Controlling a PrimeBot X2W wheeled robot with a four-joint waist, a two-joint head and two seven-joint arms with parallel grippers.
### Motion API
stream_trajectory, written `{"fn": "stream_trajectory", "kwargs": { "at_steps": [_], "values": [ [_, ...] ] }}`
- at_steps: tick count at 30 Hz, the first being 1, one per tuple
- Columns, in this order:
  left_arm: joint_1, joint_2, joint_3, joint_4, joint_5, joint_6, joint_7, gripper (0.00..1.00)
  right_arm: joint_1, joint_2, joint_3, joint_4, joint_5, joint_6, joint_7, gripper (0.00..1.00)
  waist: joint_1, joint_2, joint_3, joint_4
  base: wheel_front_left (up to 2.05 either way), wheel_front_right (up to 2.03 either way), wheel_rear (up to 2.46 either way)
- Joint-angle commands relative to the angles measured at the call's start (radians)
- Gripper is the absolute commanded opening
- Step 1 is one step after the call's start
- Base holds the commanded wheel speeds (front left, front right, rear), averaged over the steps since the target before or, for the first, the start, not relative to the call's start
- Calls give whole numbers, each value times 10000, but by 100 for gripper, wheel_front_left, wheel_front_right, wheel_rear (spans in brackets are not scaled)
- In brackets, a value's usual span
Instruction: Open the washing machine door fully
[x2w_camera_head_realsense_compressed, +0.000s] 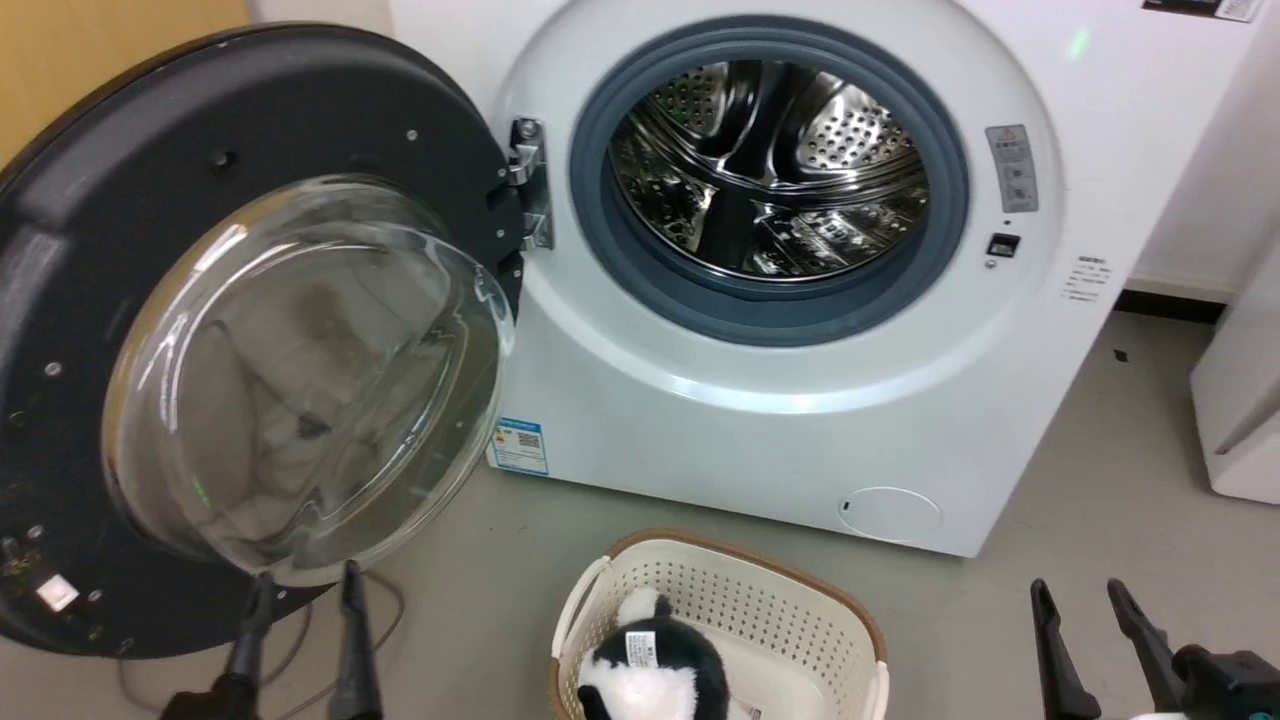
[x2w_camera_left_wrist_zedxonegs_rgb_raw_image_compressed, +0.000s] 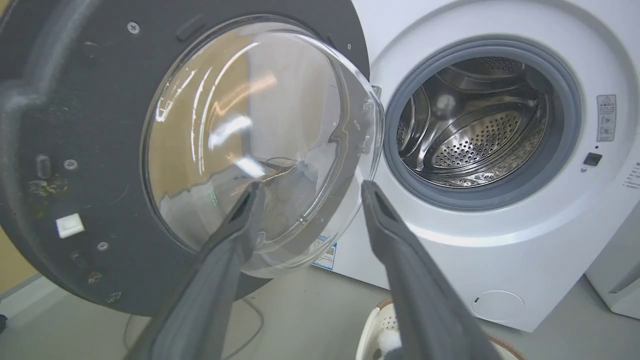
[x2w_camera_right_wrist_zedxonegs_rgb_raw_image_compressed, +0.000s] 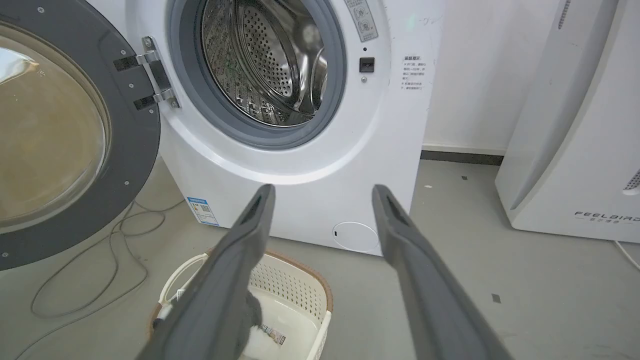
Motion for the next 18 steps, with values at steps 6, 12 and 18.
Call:
{"fn": "stream_trajectory", "kwargs": {
  "at_steps": [6, 12, 18],
  "values": [
    [-217, -687, 79, 567, 991, -1085, -43, 100, -137, 15, 72, -735, -299, 8, 114, 100, 0, 0, 20, -606, 0, 0, 0],
    [-699, -881, 136, 1601, 1472, -1801, -43, 100, 11, 15, 261, -1124, -407, 8, 320, 100, 0, 0, 11, -1084, 0, 0, 0],
    [-1003, -1004, 358, 2423, 1723, -2145, -43, 100, 306, 15, 591, -1112, -484, 8, 456, 100, 0, 0, -6, -1497, 0, 0, 0]
  ]
}}
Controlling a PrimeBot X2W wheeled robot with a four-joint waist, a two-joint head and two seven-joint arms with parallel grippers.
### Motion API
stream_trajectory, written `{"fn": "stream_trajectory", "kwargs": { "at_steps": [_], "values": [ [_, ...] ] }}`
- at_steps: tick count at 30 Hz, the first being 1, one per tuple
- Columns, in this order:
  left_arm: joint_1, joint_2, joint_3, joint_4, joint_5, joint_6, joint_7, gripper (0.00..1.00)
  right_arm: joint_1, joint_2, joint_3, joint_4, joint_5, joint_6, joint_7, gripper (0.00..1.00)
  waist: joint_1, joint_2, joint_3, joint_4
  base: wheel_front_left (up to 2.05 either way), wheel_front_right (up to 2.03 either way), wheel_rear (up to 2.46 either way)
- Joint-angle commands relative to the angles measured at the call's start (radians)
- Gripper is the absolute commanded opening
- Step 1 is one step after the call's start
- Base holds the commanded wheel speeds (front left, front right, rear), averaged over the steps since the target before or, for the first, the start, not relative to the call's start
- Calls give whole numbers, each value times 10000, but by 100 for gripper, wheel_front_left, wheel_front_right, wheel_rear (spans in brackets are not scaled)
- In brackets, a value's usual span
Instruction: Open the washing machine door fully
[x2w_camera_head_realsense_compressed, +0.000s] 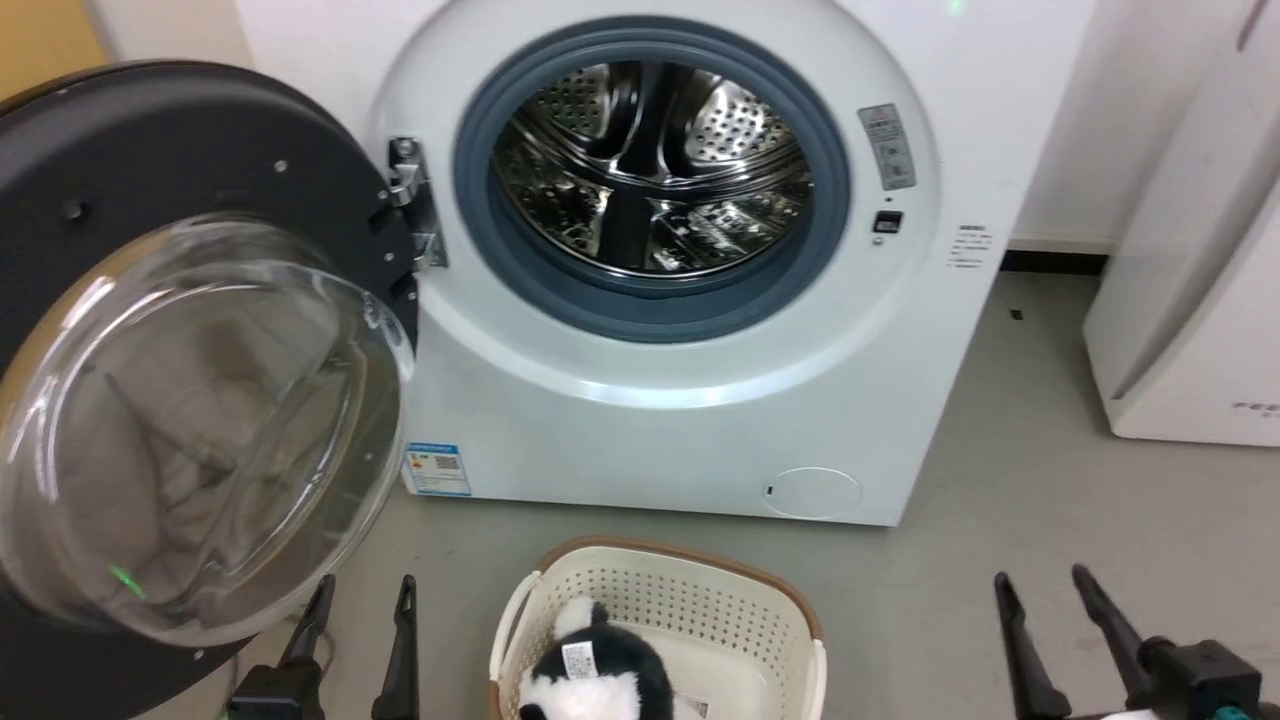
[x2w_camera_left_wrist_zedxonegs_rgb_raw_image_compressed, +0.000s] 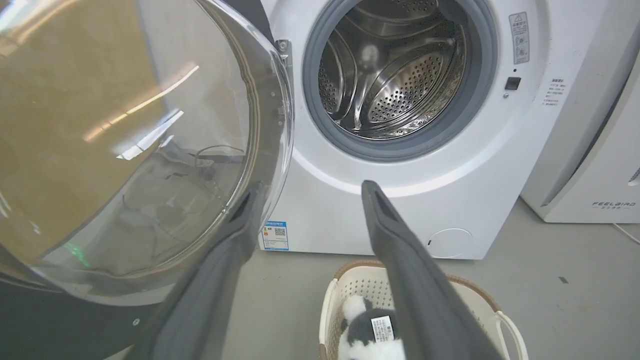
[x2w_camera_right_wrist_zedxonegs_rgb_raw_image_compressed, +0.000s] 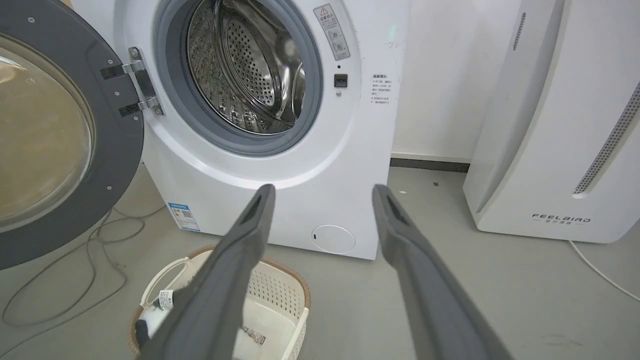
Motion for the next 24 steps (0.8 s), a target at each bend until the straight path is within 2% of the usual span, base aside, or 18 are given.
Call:
{"fn": "stream_trajectory", "kwargs": {
  "at_steps": [1, 14, 15, 24],
  "values": [
    [-135, -31, 74, 158, 207, -91, -43, 100, 170, 15, 74, 23, -33, 8, 17, 100, 0, 0, -8, -158, 0, 0, 0],
    [-85, -384, 349, 551, 660, -354, -43, 100, 140, 15, 58, 316, 0, 8, -39, 100, 0, 0, -35, -350, 0, 0, 0],
    [-10, -386, 328, 531, 582, -347, 4, 0, 53, 0, 52, 295, -40, 0, 11, 0, 0, 0, -33, -354, 0, 0, 0],
    [-52, -462, 402, 451, 666, -389, 145, 0, -41, 1, 76, 291, -90, 0, 56, 0, 0, 0, -4, -383, 0, 0, 0]
  ]
}}
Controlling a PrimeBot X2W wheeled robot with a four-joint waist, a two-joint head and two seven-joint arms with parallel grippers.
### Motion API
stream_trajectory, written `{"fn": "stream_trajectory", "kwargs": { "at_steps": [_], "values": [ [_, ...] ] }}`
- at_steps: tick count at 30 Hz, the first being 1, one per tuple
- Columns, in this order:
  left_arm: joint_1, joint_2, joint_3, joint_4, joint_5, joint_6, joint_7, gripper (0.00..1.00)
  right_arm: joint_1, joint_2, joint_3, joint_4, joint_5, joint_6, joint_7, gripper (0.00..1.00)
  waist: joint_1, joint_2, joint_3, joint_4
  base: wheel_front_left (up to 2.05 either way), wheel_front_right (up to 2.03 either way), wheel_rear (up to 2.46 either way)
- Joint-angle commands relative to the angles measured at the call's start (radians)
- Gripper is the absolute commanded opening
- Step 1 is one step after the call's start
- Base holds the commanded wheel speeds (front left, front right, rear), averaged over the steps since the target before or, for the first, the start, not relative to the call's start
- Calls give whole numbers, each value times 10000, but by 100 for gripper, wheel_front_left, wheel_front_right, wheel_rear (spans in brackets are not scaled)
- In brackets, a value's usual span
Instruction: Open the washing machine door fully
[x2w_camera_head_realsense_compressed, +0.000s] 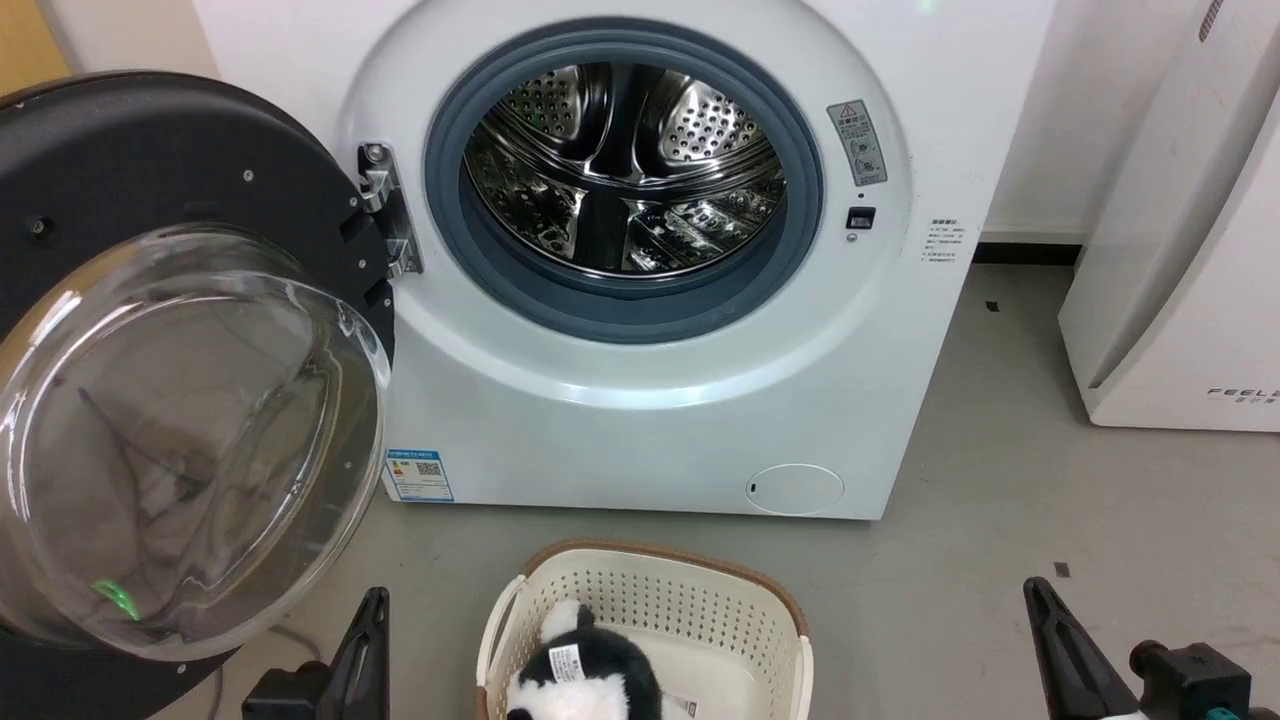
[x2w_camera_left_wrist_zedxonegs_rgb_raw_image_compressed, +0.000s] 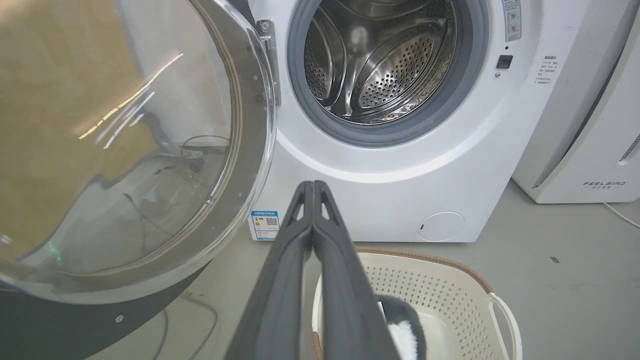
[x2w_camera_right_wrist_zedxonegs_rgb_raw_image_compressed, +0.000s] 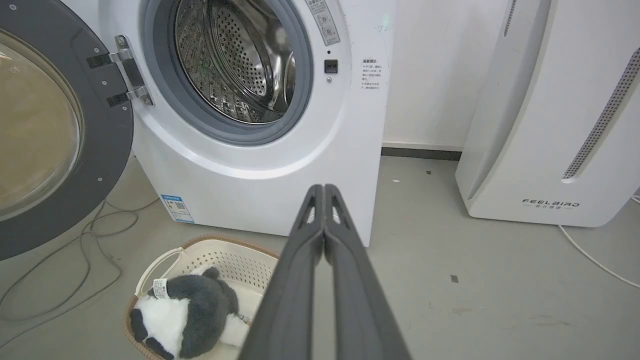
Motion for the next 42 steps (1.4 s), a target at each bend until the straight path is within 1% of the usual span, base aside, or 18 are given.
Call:
{"fn": "stream_trajectory", "kwargs": {
  "at_steps": [1, 42],
  "values": [
    [-57, -54, 50, -68, 115, -54, 56, 0, -86, 1, 20, 0, -36, 0, 44, 0, 0, 0, 8, -6, 0, 0, 0],
    [-376, -564, 566, -577, 813, -390, 894, 0, -605, 6, 174, -2, -333, 3, 309, 0, 0, 0, 198, -173, 0, 0, 0]
  ]
}}
